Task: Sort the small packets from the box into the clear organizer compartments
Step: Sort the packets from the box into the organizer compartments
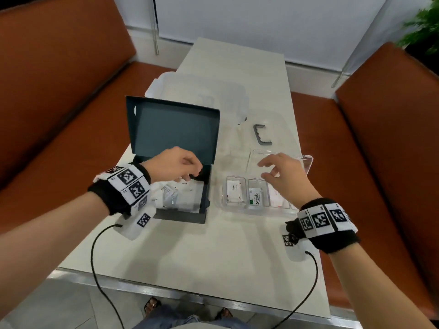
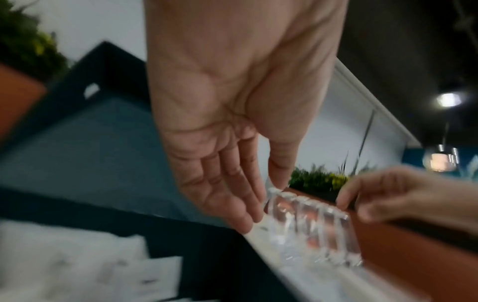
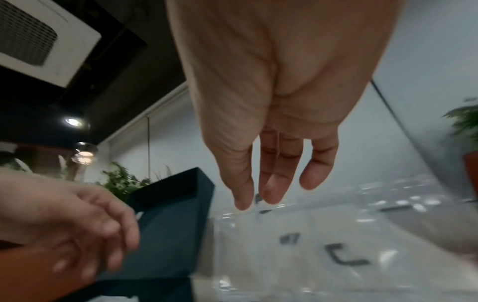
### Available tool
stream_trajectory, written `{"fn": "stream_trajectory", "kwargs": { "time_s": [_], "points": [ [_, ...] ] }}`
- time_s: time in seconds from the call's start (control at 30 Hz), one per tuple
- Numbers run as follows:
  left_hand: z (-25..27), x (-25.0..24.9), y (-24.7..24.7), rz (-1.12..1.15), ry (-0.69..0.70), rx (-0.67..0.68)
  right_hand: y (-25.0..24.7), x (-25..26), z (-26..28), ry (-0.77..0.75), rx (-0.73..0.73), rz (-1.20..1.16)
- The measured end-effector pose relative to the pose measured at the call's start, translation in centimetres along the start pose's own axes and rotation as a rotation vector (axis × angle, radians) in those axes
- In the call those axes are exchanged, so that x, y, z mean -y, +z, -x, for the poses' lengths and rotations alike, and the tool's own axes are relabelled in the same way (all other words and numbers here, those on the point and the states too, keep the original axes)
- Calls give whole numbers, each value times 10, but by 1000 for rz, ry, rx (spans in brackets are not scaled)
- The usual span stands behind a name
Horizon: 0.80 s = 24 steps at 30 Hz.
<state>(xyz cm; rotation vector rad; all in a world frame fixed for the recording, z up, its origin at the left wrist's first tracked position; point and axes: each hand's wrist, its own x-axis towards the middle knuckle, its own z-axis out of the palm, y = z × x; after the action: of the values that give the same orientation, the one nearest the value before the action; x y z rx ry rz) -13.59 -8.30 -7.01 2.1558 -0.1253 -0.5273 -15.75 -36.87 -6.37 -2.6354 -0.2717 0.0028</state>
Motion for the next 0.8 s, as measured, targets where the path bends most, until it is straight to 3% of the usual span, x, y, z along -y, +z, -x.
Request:
{"fn": "stream_trajectory", "kwargs": {
  "time_s": [0.17,0.37,0.47,0.57,0.8],
  "points": [
    [0,53,-33,-520,-54,53,50,79,-25,-155,223,-137],
    [-10,84,-31,-823,-54,181,123,130,-58,-152,456,31],
    [-12,95,-29,-904,-57,242,144,136,-66,-104,522,142],
    [-12,106,-26,-950,-15,214,158,138,-69,-4,588,186],
    [-12,109,-24,-924,-27,201,178,148,-68,152,576,-26]
  ]
}}
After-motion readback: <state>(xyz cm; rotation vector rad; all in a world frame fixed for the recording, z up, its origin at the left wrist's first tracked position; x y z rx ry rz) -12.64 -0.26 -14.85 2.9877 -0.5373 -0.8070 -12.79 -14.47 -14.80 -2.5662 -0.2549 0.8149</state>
